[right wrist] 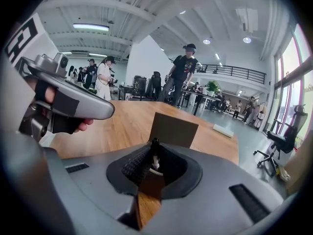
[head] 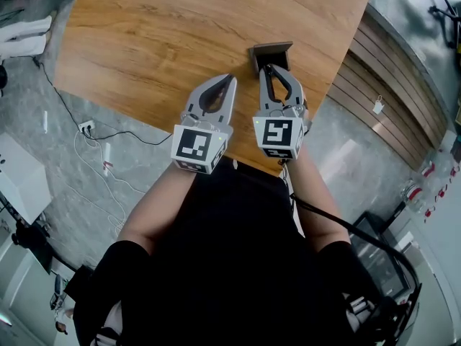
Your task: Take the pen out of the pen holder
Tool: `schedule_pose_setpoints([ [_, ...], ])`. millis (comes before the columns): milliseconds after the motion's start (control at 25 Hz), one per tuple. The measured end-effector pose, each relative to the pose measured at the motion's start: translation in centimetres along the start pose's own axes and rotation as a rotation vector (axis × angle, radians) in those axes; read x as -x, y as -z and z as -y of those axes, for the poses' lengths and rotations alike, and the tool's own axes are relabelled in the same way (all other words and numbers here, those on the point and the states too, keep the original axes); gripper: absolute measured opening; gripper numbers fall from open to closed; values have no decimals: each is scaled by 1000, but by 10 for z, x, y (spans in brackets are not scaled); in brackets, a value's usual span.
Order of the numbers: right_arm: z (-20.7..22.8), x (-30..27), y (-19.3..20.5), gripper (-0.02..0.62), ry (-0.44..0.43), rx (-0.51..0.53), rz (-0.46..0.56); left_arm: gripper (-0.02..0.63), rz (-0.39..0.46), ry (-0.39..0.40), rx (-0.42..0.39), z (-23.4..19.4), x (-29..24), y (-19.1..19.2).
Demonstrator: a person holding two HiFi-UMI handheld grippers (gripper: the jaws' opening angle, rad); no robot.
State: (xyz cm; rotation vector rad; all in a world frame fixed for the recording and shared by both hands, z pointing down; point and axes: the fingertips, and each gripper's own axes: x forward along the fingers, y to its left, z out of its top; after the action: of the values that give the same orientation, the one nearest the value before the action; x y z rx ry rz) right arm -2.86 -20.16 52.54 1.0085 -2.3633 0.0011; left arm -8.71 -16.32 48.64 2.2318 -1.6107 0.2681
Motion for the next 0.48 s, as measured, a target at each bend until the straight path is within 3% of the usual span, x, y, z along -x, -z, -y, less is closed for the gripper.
schedule_pose_setpoints([
  [240,-9,-2,4,44,-26,-6,-18,0,-7,0,2,3,0,4],
  [480,-9,4,-15,44,-10,-12,40,0,-7,4,-2,3,4,4],
])
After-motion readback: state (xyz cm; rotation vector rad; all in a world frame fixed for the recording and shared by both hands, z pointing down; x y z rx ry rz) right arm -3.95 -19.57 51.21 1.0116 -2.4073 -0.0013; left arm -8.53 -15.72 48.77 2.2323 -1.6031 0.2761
